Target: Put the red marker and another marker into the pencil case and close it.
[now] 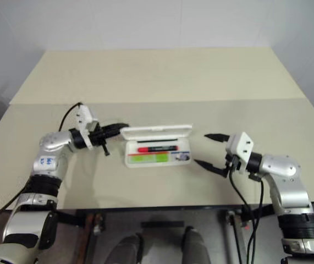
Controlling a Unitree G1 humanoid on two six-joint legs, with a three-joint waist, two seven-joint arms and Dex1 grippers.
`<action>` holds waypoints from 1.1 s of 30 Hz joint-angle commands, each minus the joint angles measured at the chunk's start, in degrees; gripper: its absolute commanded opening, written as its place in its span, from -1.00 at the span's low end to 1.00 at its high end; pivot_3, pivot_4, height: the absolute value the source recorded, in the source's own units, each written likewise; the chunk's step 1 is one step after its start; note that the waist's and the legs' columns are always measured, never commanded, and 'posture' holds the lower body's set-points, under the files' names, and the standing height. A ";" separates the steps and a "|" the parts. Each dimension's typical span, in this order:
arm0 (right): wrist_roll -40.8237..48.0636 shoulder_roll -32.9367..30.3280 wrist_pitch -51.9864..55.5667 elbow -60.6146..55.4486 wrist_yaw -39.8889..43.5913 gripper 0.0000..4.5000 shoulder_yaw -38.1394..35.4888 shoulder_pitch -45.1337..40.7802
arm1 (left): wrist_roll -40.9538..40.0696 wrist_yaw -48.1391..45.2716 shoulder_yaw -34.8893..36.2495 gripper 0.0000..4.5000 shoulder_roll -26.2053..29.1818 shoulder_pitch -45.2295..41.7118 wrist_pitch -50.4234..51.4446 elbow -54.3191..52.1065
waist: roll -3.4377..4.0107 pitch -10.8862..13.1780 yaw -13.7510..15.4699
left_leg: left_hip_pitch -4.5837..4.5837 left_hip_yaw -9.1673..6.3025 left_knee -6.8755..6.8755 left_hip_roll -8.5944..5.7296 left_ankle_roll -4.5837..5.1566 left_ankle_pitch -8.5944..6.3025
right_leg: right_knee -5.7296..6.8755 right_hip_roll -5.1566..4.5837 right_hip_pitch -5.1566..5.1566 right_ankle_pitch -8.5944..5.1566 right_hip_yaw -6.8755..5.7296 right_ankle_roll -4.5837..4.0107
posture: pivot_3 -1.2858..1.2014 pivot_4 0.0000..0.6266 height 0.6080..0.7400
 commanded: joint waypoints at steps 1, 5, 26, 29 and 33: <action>1.41 0.01 1.98 -5.28 -1.61 1.00 -0.46 -0.07 | 1.82 -5.10 -3.29 -0.97 1.03 -0.82 -4.24 -3.22 | 0.00 0.00 0.00 | 0.00 0.00 0.00 0.00 0.00 0.00 | 0.00 0.00 0.00 0.00 0.00 0.00 | 0.03 -0.52 1.00; 2.22 -0.46 5.29 -9.93 -3.10 1.00 -1.05 1.30 | 2.61 -8.39 -5.91 -0.97 1.55 -1.15 -4.01 -4.63 | 0.00 0.00 0.00 | 0.01 0.00 0.01 0.01 0.01 -0.01 | 0.01 0.00 0.01 0.00 0.00 0.00 | 0.03 -0.52 1.00; 2.56 1.66 8.16 -14.81 -8.81 1.00 -2.13 4.37 | 12.86 -3.50 -17.47 -0.97 -0.27 -0.96 11.16 -15.14 | 0.00 0.00 -0.03 | 0.02 -0.01 0.04 0.01 0.06 -0.02 | 0.05 0.01 0.01 0.00 0.02 0.00 | 0.03 -0.52 1.00; 2.35 2.01 6.74 -14.17 -8.82 1.00 -2.24 5.20 | 13.13 -3.85 -18.28 -0.97 0.18 0.07 12.75 -16.42 | 0.00 0.00 -0.06 | 0.03 -0.01 0.05 0.00 0.06 -0.02 | 0.05 0.01 0.01 0.00 0.03 0.00 | 0.03 -0.52 1.00; 1.93 2.56 3.93 -11.84 -8.32 1.00 -2.18 6.05 | 13.54 -3.62 -18.92 -0.97 0.68 1.61 14.23 -17.76 | -0.01 0.00 -0.10 | 0.06 0.00 0.05 0.01 0.06 -0.02 | 0.05 0.02 0.02 -0.01 0.04 -0.01 | 0.03 -0.52 1.00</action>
